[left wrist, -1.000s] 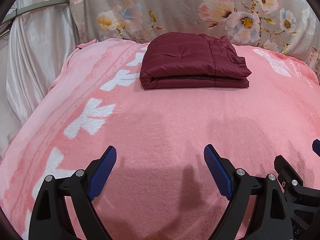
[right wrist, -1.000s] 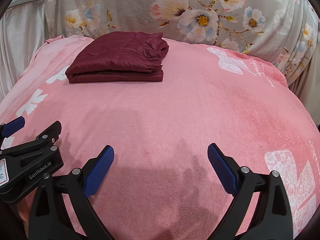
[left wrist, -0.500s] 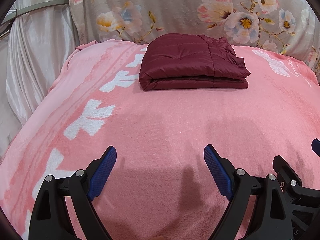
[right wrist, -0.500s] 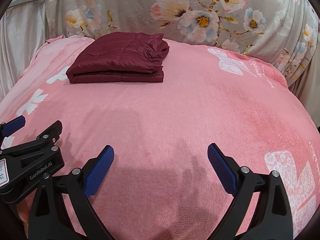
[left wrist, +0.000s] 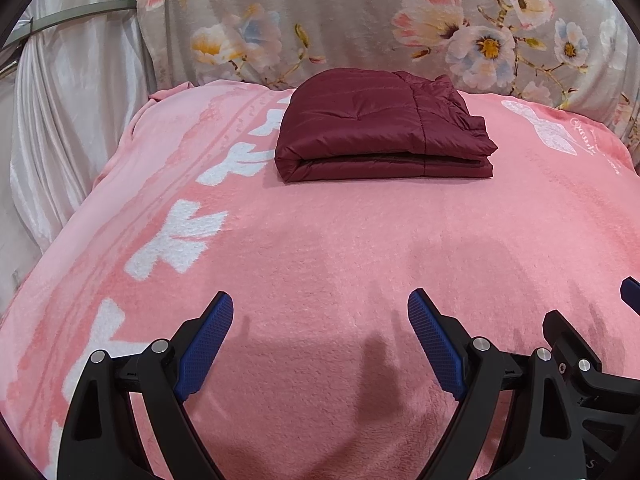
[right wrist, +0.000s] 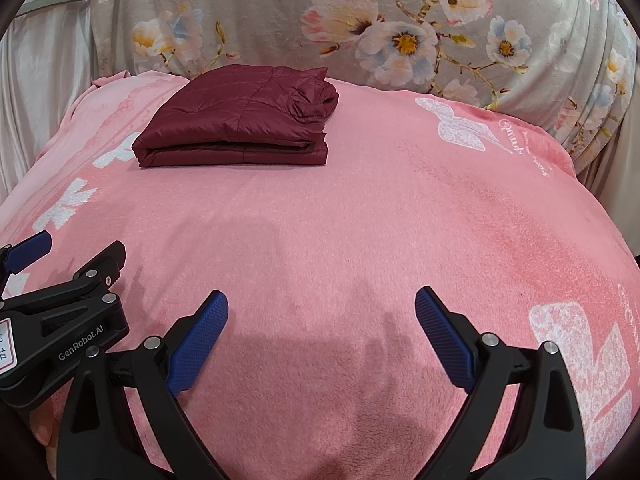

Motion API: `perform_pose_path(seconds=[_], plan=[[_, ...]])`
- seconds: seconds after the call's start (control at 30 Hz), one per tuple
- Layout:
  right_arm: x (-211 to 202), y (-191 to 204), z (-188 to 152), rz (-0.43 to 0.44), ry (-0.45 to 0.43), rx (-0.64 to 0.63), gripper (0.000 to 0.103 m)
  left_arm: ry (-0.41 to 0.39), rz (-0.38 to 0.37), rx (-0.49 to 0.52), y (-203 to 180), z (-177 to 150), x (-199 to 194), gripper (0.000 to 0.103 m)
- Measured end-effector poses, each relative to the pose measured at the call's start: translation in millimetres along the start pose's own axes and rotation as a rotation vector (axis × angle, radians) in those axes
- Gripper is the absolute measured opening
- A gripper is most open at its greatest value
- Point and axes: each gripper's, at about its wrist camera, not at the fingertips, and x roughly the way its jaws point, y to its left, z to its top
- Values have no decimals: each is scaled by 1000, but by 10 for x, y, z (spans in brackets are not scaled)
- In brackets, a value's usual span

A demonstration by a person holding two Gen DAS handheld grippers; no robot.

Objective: Fold large clothes

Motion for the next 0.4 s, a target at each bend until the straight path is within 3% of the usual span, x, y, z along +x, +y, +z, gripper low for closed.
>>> perform_pose_path(seconds=[0.4], plan=[[0, -7, -2, 1, -1, -1, 92, 2, 0, 8, -28, -7, 31, 86]])
